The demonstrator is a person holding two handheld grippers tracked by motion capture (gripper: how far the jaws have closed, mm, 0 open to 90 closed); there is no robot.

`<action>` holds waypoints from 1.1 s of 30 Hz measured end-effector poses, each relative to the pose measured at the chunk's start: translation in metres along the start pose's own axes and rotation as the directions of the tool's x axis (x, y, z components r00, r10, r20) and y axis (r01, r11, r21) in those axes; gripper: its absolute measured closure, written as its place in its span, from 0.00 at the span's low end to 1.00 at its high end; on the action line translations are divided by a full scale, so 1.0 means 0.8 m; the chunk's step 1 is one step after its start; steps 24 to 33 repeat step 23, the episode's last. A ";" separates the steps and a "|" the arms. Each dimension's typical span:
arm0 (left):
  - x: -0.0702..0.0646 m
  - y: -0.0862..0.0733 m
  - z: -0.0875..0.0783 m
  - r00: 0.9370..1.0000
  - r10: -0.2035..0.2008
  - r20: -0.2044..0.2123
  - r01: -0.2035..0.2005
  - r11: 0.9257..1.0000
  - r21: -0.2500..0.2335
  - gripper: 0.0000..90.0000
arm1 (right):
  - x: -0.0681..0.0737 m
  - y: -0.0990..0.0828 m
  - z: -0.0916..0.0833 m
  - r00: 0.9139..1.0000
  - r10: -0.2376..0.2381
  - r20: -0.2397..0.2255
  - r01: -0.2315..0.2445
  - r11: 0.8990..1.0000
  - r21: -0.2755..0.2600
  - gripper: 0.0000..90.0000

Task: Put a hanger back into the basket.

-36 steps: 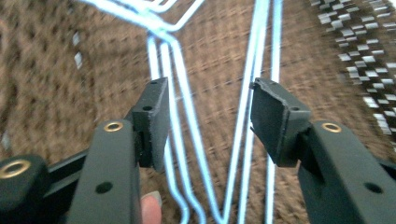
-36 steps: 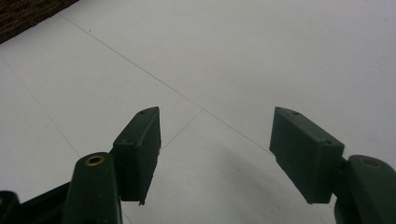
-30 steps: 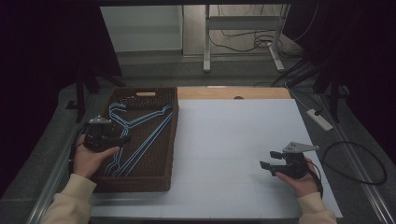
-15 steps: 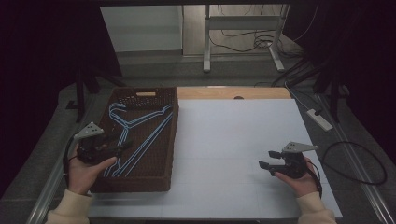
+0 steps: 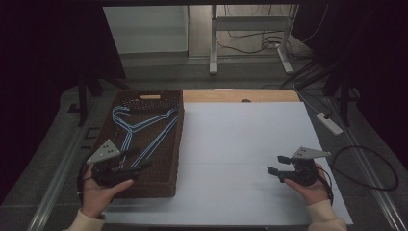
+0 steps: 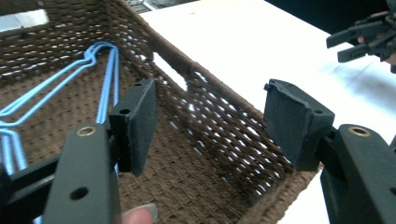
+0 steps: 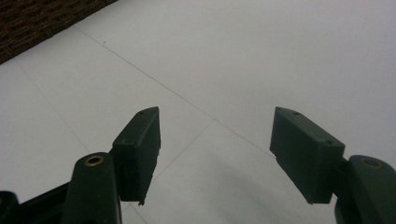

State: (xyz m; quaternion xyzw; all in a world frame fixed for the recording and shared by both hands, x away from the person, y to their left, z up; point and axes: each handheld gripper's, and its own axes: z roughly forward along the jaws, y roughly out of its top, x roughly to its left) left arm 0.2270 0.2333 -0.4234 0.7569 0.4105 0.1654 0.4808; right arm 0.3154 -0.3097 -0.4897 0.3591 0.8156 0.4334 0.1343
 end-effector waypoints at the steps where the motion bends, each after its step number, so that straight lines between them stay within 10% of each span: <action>1: -0.003 -0.002 0.003 1.000 0.007 0.003 -0.007 1.000 -0.001 0.40 | 0.001 0.000 -0.002 1.000 0.000 0.001 0.000 1.000 -0.003 0.38; 33: -0.016 -0.017 0.022 0.999 0.048 0.007 -0.048 0.999 0.006 0.38 | 0.017 0.002 -0.016 1.000 -0.015 0.002 0.015 0.999 -0.049 0.37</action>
